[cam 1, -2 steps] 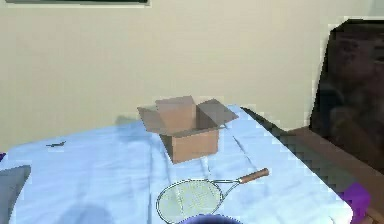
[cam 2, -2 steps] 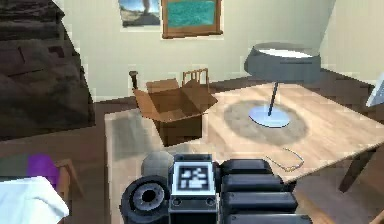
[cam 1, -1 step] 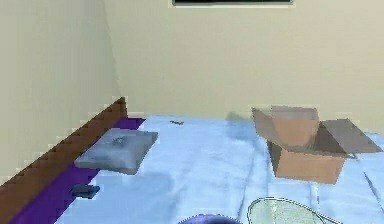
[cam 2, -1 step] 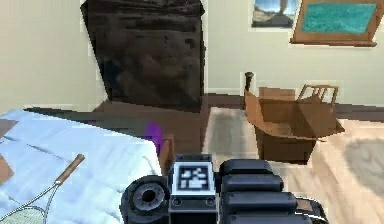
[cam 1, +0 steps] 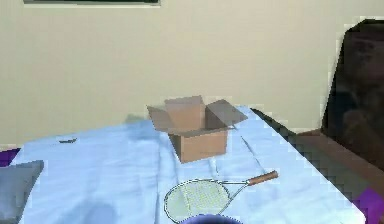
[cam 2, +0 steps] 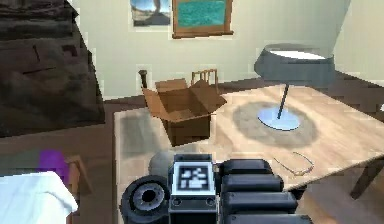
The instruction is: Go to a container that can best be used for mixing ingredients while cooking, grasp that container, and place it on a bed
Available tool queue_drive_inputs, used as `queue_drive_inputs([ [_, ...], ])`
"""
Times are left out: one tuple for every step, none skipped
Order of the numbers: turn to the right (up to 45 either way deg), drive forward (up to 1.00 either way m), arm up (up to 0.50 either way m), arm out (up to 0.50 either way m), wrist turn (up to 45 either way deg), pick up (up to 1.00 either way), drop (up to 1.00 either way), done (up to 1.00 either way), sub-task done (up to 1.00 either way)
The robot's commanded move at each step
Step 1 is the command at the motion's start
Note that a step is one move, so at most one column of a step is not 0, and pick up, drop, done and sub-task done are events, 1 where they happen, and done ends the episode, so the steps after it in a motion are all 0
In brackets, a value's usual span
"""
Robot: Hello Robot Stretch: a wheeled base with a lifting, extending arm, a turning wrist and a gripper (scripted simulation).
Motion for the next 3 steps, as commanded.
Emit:
queue_drive_inputs([
  [-12.0,0.00,0.00,0.00,0.0,0.00,0.00,0.00,0.00],
  [-3.0,0.00,0.00,0.00,0.0,0.00,0.00,0.00,0.00],
  [6.0,0.00,0.00,0.00,0.0,0.00,0.00,0.00,0.00],
])
